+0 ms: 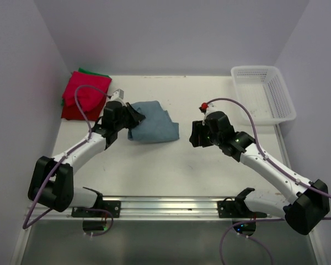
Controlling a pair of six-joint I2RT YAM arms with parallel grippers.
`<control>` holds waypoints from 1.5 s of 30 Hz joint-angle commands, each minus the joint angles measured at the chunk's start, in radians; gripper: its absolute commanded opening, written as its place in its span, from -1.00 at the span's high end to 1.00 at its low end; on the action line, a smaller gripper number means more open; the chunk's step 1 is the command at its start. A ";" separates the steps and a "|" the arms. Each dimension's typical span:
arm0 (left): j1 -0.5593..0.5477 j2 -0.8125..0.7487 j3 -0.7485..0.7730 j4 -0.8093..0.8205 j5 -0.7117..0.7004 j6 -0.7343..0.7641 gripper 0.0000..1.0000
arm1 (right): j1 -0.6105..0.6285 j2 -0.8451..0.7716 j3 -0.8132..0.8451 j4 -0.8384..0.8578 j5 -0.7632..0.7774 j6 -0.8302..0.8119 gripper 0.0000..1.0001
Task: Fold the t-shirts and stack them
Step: Neatly place the folded tshirt to the corner
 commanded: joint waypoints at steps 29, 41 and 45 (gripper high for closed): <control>0.705 0.509 0.554 0.494 0.213 0.015 1.00 | -0.005 -0.021 -0.053 -0.120 0.004 0.039 0.01; 0.764 0.527 0.445 0.317 0.050 -0.008 0.56 | -0.005 -0.028 -0.021 -0.125 -0.019 0.012 -0.04; 0.790 0.499 0.424 0.251 -0.026 -0.031 -0.76 | -0.005 -0.036 -0.053 -0.108 -0.022 0.015 -0.08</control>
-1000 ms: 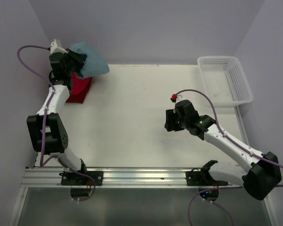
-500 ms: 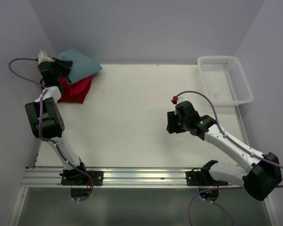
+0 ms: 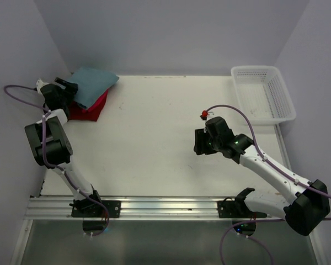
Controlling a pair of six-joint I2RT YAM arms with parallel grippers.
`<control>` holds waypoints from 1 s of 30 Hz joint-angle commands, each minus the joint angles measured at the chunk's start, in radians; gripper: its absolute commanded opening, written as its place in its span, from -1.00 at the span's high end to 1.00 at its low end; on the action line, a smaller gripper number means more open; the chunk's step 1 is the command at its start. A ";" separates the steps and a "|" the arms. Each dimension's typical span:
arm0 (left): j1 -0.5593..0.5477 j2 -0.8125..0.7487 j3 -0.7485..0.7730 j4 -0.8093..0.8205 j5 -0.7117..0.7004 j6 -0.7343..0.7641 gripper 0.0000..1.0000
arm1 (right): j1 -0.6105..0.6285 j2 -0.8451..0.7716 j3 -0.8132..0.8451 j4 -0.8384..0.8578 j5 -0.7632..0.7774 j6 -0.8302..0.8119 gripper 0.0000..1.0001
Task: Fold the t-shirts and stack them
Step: Neatly place the folded tshirt to the corner, then reset both grippers
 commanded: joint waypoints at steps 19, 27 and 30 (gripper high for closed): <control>-0.025 -0.887 -0.397 -0.143 0.012 -0.054 -1.00 | -0.005 -0.042 0.006 0.082 -0.052 -0.005 -0.20; -0.358 -0.947 -0.384 -0.259 0.243 0.239 -1.00 | -0.005 -0.094 -0.010 0.096 -0.087 -0.002 -0.57; -0.459 -0.996 -0.427 -0.326 0.231 0.290 -1.00 | -0.003 -0.124 -0.013 0.085 -0.055 0.001 -0.90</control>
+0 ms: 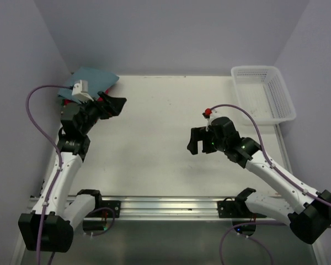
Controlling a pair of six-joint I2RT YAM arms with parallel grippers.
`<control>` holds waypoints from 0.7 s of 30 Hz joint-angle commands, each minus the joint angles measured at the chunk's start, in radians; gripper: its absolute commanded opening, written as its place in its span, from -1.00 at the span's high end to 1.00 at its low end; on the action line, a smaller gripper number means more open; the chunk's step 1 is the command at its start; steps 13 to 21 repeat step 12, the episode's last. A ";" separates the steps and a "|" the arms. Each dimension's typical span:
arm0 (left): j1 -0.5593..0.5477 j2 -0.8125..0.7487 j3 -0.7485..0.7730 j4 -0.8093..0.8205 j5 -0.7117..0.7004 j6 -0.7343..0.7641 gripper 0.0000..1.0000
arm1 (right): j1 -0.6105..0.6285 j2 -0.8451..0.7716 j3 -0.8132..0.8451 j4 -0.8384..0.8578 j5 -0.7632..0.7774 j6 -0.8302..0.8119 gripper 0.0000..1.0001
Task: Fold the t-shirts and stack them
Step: Reset both grippers
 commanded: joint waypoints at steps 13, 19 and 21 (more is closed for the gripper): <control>-0.142 -0.158 -0.069 -0.161 0.156 0.242 -1.00 | -0.005 -0.063 0.056 0.000 0.120 -0.012 -0.98; -0.142 -0.158 -0.069 -0.161 0.156 0.242 -1.00 | -0.005 -0.063 0.056 0.000 0.120 -0.012 -0.98; -0.142 -0.158 -0.069 -0.161 0.156 0.242 -1.00 | -0.005 -0.063 0.056 0.000 0.120 -0.012 -0.98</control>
